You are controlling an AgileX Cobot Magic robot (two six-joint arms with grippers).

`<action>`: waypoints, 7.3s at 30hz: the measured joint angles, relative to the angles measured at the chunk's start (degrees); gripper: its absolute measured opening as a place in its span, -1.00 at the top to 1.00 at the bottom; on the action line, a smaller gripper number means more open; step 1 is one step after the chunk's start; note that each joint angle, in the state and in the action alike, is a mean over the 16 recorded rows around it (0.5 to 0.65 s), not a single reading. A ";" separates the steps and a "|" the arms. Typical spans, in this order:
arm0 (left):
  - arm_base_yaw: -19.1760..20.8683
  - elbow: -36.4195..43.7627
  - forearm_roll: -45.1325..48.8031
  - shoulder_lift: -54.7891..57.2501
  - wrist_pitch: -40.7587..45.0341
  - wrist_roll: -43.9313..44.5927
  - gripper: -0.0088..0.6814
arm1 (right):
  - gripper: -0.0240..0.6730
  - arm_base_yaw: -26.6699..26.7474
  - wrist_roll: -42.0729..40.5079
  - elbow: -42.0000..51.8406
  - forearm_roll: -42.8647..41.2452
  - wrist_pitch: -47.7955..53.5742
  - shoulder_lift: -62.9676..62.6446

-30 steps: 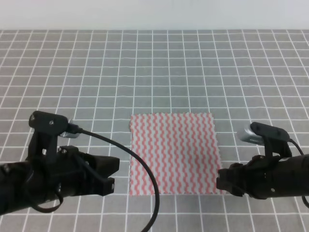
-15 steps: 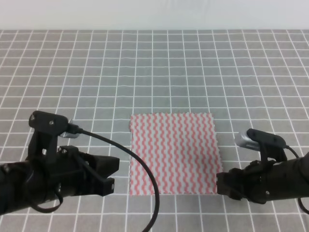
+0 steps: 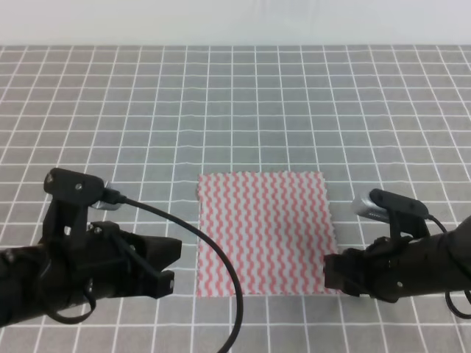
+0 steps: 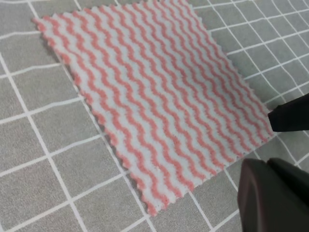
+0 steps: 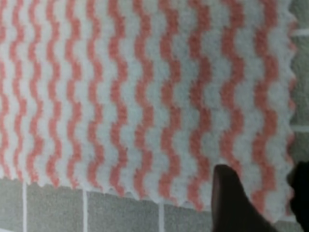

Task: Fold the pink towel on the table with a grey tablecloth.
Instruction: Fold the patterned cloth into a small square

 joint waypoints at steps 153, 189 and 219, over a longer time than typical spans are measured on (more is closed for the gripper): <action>-0.09 -13.06 -22.49 31.13 -1.03 65.14 0.98 | 0.97 -0.01 -0.46 -16.16 -3.69 -2.54 6.49; -0.09 -20.67 -22.86 36.43 -5.13 50.69 0.98 | 0.97 -2.92 -0.27 -17.33 -3.44 -5.52 8.98; -0.09 -25.68 -22.72 40.91 -7.96 51.14 0.98 | 0.97 -4.74 -0.28 -22.41 -3.66 -4.22 13.55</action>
